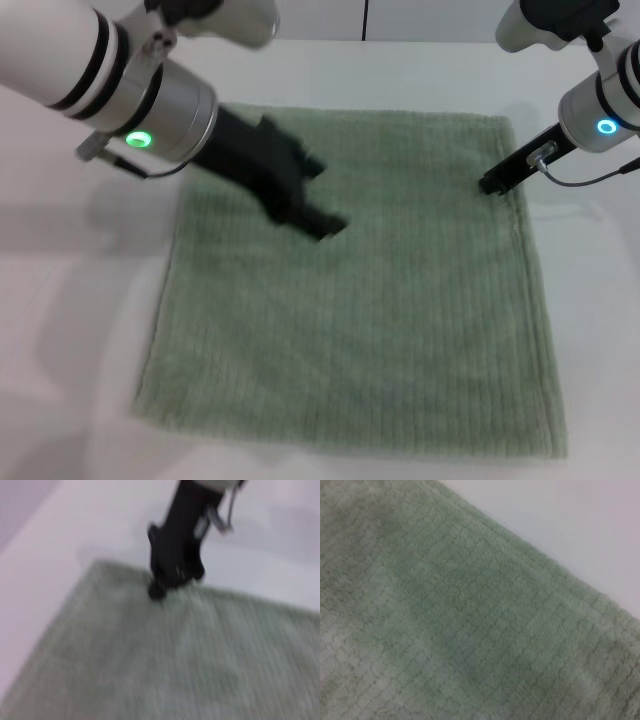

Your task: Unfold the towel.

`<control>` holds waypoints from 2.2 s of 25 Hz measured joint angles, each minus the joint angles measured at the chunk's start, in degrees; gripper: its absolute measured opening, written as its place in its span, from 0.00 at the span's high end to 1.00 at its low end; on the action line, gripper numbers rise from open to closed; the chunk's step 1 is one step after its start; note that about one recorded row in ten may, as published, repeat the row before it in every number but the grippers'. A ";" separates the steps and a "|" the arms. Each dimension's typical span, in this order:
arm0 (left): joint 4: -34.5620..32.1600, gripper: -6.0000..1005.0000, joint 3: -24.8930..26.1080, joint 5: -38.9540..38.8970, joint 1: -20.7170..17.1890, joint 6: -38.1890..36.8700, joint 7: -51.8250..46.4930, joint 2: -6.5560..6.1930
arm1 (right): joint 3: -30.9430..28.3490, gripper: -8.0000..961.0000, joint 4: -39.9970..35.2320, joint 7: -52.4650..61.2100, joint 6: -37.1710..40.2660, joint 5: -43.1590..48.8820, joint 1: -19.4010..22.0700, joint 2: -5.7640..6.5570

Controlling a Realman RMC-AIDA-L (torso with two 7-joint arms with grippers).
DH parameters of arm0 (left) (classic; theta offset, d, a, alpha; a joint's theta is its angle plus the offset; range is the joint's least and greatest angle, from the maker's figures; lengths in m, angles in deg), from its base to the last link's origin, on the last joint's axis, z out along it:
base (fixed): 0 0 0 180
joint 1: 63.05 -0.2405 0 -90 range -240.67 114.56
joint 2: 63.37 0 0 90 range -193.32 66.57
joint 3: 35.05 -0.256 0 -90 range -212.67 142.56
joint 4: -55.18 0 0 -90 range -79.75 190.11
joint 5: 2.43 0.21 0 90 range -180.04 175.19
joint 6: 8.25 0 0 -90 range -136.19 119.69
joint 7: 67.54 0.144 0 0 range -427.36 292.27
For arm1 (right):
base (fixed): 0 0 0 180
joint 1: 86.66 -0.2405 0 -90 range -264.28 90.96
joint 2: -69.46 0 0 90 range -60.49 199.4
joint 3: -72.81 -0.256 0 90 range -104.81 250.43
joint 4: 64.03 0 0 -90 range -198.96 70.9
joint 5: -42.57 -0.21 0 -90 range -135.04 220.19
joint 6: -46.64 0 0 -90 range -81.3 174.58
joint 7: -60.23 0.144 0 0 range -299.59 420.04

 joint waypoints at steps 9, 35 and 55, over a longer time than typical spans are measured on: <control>4.63 0.25 5.61 -18.20 -3.77 18.04 8.16 -0.11 | 0.17 0.99 -4.52 0.63 -0.71 0.13 0.32 -0.14; 51.32 0.25 28.57 -82.50 0.19 31.63 65.11 0.07 | 47.54 0.97 -11.45 18.22 -101.35 -16.20 24.77 -5.11; 69.08 0.25 28.69 -108.40 3.89 31.16 98.73 0.70 | 42.08 0.77 6.17 32.51 -114.08 -20.28 34.30 -4.59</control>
